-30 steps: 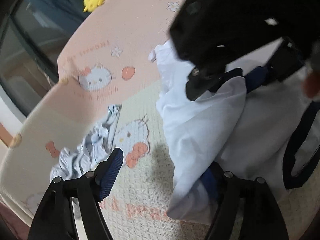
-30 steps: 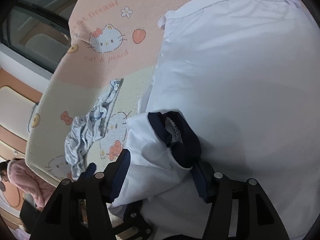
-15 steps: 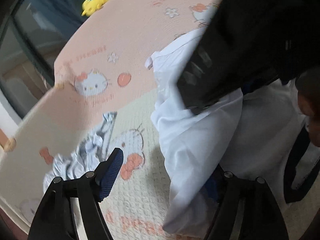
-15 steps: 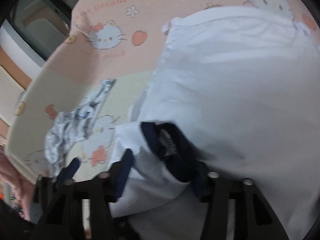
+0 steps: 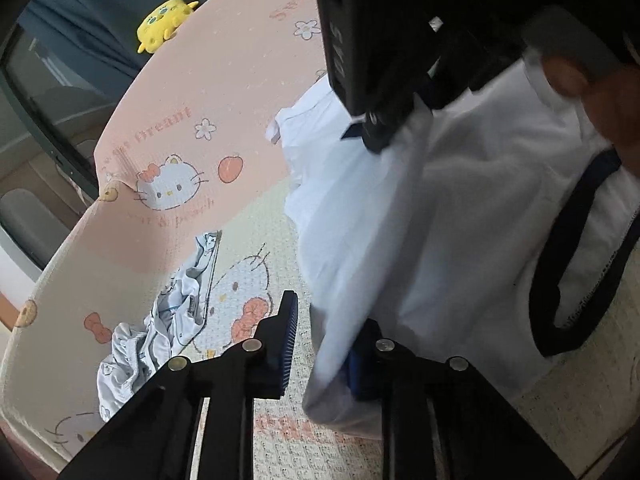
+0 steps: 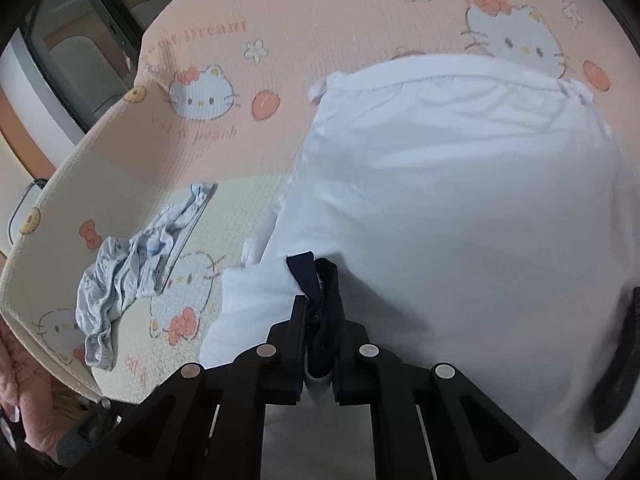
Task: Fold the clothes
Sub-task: 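Pinch the folded shirt side with the left gripper while the right gripper holds the cuff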
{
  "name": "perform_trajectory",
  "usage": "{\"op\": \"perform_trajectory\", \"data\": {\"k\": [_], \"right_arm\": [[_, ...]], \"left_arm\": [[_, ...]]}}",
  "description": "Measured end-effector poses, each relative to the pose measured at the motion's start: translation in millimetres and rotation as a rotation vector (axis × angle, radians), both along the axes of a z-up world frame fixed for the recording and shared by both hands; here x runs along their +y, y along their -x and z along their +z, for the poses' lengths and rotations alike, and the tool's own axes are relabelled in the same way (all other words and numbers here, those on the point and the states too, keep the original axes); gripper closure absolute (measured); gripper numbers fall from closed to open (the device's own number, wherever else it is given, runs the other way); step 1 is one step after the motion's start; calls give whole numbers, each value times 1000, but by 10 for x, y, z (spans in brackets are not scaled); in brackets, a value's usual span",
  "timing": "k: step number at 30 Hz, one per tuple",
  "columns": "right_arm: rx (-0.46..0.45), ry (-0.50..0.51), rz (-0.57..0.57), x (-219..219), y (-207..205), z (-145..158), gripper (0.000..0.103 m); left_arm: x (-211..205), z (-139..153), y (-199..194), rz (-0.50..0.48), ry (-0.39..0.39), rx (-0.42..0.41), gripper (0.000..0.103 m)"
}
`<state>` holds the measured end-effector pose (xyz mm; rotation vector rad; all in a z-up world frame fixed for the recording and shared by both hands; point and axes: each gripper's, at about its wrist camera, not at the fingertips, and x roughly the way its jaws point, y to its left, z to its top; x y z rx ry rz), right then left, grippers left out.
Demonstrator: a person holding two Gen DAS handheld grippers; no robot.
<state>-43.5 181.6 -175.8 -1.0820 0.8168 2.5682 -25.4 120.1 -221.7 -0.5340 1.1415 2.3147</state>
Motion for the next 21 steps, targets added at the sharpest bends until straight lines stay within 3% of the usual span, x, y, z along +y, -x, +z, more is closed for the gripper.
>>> {"op": "perform_trajectory", "data": {"k": [3, 6, 14, 19, 21], "right_arm": [[1, 13, -1, 62, 5, 25, 95], [-11, 43, -2, 112, 7, -23, 95], [-35, 135, -25, 253, -46, -313, 96], [-97, -17, -87, 274, -41, -243, 103], [-88, 45, -86, 355, -79, -263, 103]], "left_arm": [[-24, 8, -47, -3, 8, 2, 92], [-34, -13, -23, 0, 11, -48, 97], [-125, 9, -12, 61, 13, -141, 98], [-185, -11, -51, 76, 36, -138, 98], [-239, 36, -29, 53, 7, -159, 98]]}}
